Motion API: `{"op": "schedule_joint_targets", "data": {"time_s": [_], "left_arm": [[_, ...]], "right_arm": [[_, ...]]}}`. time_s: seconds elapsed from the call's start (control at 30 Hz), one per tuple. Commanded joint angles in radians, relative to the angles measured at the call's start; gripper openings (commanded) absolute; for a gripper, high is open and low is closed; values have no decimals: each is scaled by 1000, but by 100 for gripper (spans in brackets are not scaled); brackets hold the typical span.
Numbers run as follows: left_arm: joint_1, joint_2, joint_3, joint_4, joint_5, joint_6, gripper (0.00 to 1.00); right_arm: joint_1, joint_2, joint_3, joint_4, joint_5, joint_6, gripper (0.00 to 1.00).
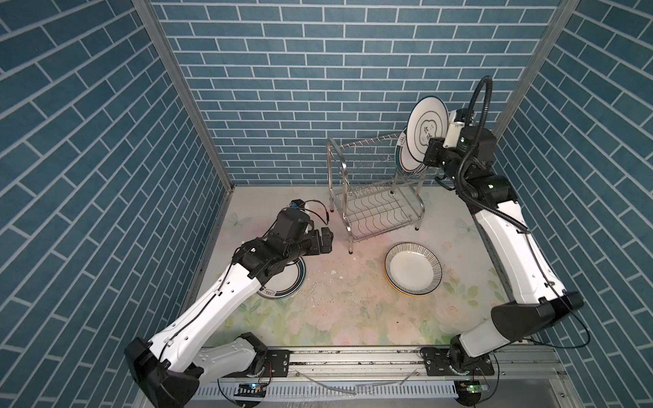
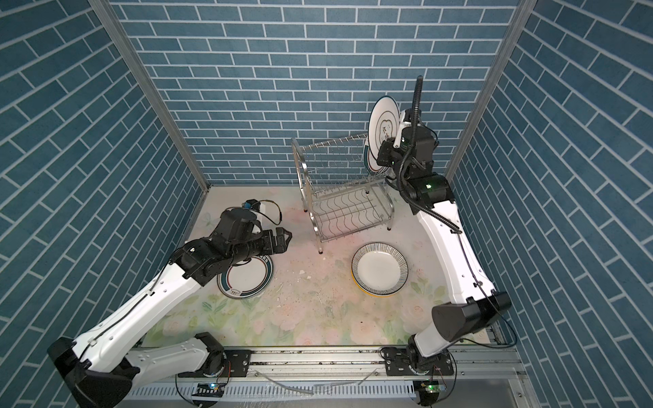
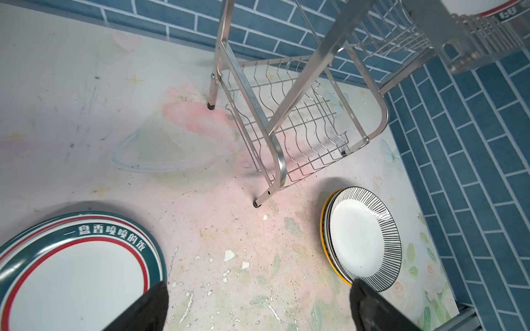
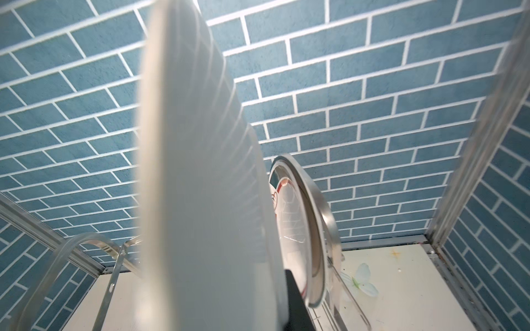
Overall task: Unload the plates from the dish rack
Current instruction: Place the plate among the plates.
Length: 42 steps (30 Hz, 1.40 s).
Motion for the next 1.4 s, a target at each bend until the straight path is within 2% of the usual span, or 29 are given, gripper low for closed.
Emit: {"op": "schedule_joint_targets", "data": {"time_s": [0.0,0.17,0.3,0.43,0.6,0.8,1.0,1.2,1.37], "left_arm": [[25,-35,10,-69,-32,24,99],[46,-81,-2,-92,-42,46,99],[46,-98,-37,-79,-24,61,99],[47,-114,-105,-64,-14,56,99],[47,-118,-215,-25,13,35,99],[47,-109,-358,65,62,-7,99],[64,-142,-466,109,74,-31,99],[116,-164,-564,167,123,-27,99],[185,-161,-600,212,191,-14,99]], "right_arm": [[3,-124,-91,91,85,-65,2],[0,-326,-328,99,189,-57,2],[-3,-518,-537,74,264,1,0],[-4,-694,-704,-16,341,52,0],[-3,-831,-824,-179,324,139,0],[-2,-922,-941,-308,192,257,0],[-3,-871,-1019,-351,-47,320,0],[-1,-754,-1127,-162,-381,399,0],[22,-656,-1217,103,-549,525,0]]}}
